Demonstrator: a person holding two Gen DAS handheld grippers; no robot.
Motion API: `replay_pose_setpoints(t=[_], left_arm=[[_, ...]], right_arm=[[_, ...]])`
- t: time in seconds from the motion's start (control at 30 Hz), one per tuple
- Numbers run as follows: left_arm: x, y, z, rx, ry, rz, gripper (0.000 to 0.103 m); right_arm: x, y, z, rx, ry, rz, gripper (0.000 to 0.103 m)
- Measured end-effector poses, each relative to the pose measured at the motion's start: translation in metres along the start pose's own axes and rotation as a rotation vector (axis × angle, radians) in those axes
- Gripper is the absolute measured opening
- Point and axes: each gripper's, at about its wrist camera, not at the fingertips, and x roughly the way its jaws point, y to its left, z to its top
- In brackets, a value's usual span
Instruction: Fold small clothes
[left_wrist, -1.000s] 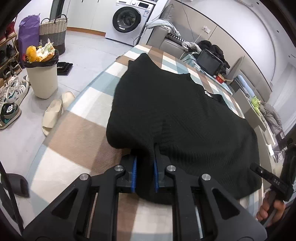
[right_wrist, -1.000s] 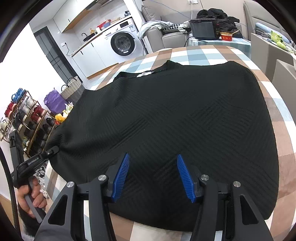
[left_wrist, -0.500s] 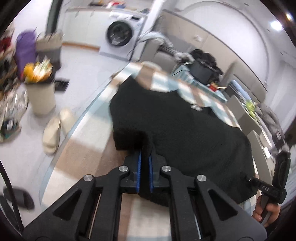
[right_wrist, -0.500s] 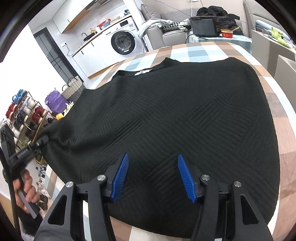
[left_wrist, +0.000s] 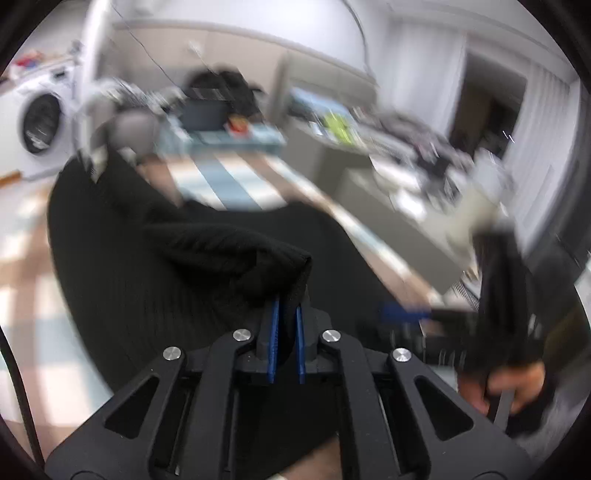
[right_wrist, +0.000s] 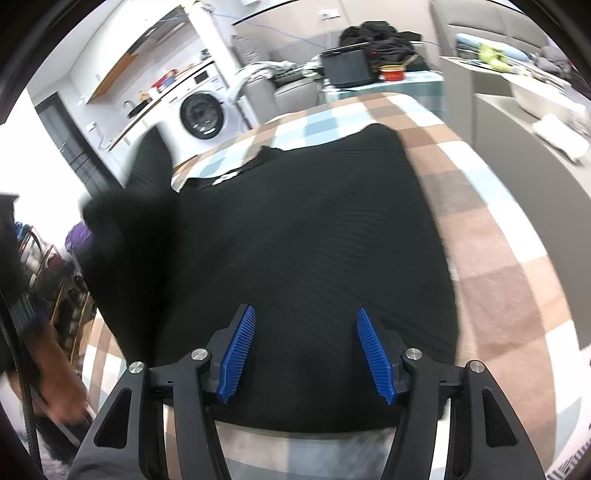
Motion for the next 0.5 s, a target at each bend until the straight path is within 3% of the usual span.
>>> replay_pose_setpoints(t=[0.07, 0.13, 0.23, 0.3, 0.37, 0.5], left_arm=[[0.016, 0.005, -0.018, -0.045, 0.086, -0.025, 0.004], [0.013, 0.016, -0.033, -0.102, 0.113, -0.054, 0.009], [-0.009, 0.032, -0.048, -0.149, 0.080, -0.045, 0.017], [-0.026, 0.047, -0.051, -0.176, 0.052, 0.006, 0.034], [-0.046, 0.060, -0.054, -0.209, -0.003, 0.069, 0.058], [-0.072, 0.095, -0.057, -0.276, -0.043, 0.127, 0.062]], right_arm=[[-0.004, -0.005, 0.000, 0.011, -0.003, -0.015, 0.059], [-0.005, -0.007, 0.001, 0.011, -0.004, -0.014, 0.059], [0.002, -0.004, 0.008, 0.016, 0.005, 0.029, 0.059], [0.011, 0.004, 0.015, 0.009, 0.018, 0.081, 0.059], [0.018, 0.016, 0.023, -0.014, 0.018, 0.115, 0.059], [0.018, 0.040, 0.036, -0.066, -0.016, 0.160, 0.059]])
